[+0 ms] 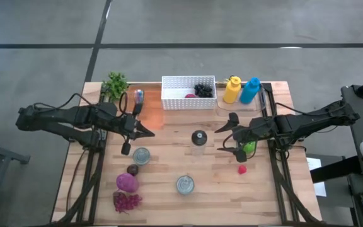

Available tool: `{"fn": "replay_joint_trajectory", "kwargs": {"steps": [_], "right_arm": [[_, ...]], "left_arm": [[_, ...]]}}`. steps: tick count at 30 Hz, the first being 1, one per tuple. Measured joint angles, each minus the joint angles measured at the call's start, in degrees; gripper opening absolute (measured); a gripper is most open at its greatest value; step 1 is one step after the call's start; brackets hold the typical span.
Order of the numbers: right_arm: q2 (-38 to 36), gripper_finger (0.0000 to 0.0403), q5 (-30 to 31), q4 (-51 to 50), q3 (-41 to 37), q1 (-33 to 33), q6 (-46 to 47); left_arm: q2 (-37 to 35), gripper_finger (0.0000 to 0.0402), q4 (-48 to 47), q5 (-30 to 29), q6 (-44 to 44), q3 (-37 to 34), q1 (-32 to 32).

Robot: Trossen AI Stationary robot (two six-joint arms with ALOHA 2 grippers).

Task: Pick & Place Food Item
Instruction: Put the black water bottle into the transparent bin

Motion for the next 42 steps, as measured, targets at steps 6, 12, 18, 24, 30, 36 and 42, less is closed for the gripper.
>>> {"fn": "replay_joint_trajectory", "kwargs": {"steps": [6, 12, 18, 24, 30, 36, 42], "right_arm": [[0.00, 0.0318, 0.00, 0.14, 0.00, 0.00, -0.28], [0.00, 0.0326, 0.00, 0.58, 0.00, 0.00, -0.38], [0.00, 0.0336, -0.02, 0.56, 0.00, 0.00, -0.23], [0.00, 0.0345, -0.02, 0.44, 0.00, 0.00, -0.23], [0.00, 0.0341, -0.04, 0.43, 0.00, 0.00, 0.01], [0.00, 0.0330, -0.04, 0.43, 0.00, 0.00, 0.01], [-0.01, 0.0323, -0.04, 0.36, 0.02, -0.01, -0.59]], "left_arm": [[-0.13, 0.0012, -0.21, 0.00, 0.02, 0.00, 0.00], [-0.13, 0.0020, -0.25, 0.00, 0.14, 0.00, 0.00], [-0.13, 0.0020, -0.29, 0.00, 0.17, 0.00, 0.00], [-0.13, 0.0021, -0.40, 0.00, 0.17, 0.00, 0.00], [-0.13, 0.0023, -0.38, 0.01, 0.17, 0.00, 0.00], [-0.13, 0.0023, -0.38, 0.02, 0.17, 0.00, 0.00], [-0.13, 0.0023, -0.36, 0.02, 0.17, 0.00, 0.00]]}}
